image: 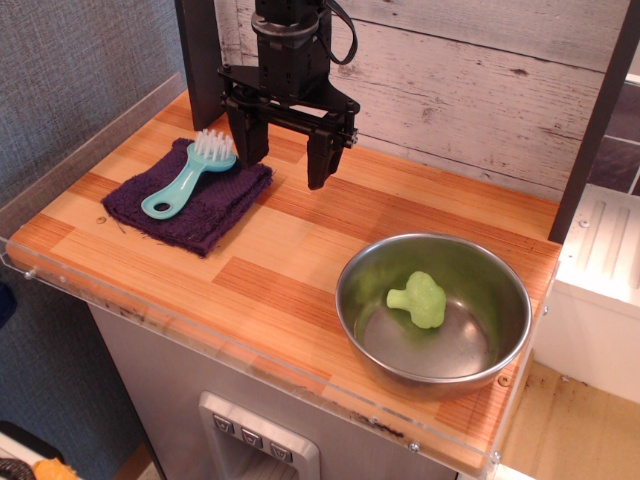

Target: Place the blue brush behind the bowl with the broccoli

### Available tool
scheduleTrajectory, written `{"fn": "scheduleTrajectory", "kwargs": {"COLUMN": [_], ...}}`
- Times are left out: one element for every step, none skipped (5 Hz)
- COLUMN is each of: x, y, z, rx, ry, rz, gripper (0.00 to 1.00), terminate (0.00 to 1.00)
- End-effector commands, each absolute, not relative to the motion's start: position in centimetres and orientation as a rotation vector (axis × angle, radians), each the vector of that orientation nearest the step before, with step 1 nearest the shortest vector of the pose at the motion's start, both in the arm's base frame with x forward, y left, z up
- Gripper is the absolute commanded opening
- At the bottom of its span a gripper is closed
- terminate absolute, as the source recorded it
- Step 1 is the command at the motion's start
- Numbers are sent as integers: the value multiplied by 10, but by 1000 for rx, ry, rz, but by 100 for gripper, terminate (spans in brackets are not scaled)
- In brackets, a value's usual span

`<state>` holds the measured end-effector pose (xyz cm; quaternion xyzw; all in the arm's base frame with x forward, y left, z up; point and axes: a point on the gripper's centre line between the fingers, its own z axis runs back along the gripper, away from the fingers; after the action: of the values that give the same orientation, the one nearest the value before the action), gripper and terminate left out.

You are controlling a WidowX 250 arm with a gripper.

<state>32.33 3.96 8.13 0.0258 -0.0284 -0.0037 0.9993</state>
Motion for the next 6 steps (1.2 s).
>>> {"fn": "scheduleTrajectory", "kwargs": {"x": [323, 318, 311, 309, 316, 324], "y": [40, 68, 104, 130, 135, 142], "z": [81, 88, 98, 97, 83, 67], "rx": [52, 43, 111, 135, 149, 184], "ry": [-57, -92, -161, -169, -150, -128], "rz": [-7, 34, 45, 80, 76, 75], "gripper": [100, 100, 100, 100, 100, 100], "terminate": [0, 0, 0, 0, 0, 0]}}
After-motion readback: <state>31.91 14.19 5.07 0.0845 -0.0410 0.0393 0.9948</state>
